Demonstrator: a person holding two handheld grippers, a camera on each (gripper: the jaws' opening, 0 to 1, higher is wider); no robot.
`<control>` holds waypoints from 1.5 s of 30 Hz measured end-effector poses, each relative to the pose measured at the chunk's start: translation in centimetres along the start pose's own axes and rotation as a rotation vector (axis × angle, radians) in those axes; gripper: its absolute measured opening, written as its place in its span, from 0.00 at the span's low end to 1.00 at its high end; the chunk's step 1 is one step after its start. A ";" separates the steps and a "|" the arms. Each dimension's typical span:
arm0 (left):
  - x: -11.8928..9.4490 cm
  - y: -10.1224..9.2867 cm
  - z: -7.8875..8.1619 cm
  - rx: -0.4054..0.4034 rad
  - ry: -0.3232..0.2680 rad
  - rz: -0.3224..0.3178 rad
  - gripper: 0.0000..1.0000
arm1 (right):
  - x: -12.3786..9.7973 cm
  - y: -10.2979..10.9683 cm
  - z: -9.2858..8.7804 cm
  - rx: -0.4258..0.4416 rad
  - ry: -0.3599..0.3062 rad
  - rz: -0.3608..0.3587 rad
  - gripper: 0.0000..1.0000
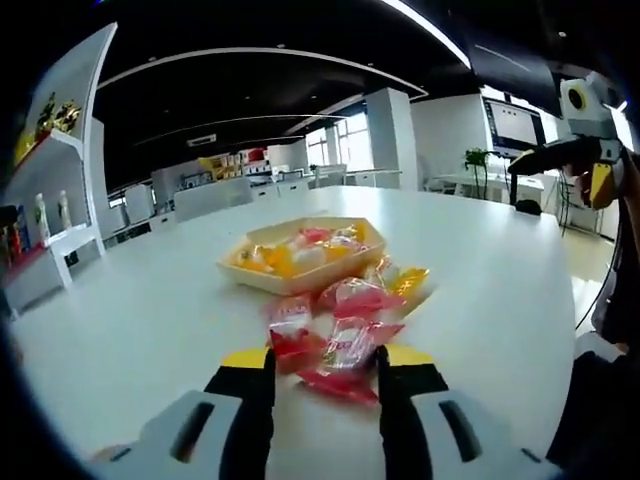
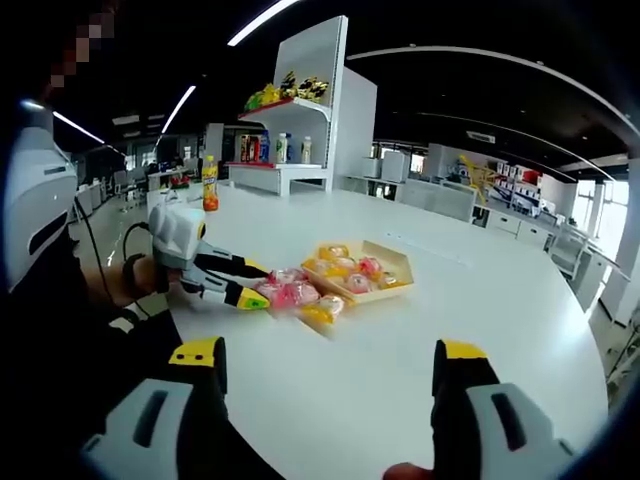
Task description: Pick up the marshmallows scattered on the table and place them into the bowl on the table
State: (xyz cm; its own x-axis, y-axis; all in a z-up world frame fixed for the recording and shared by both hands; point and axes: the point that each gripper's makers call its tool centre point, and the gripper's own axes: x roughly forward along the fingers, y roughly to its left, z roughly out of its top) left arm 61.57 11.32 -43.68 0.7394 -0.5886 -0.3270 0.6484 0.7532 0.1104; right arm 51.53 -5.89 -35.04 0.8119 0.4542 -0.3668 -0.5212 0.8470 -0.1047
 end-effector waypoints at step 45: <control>-0.8 -3.4 1.3 0.130 -0.061 -0.096 0.15 | -1.7 -0.7 -0.1 -0.009 -0.011 -0.043 0.81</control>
State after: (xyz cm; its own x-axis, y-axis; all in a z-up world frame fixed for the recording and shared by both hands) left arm 59.00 8.85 -42.57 0.6796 -0.6760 -0.2849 0.7320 0.6503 0.2032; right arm 50.52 -7.25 -34.43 0.8362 0.4206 -0.3521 -0.4883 0.8631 -0.1286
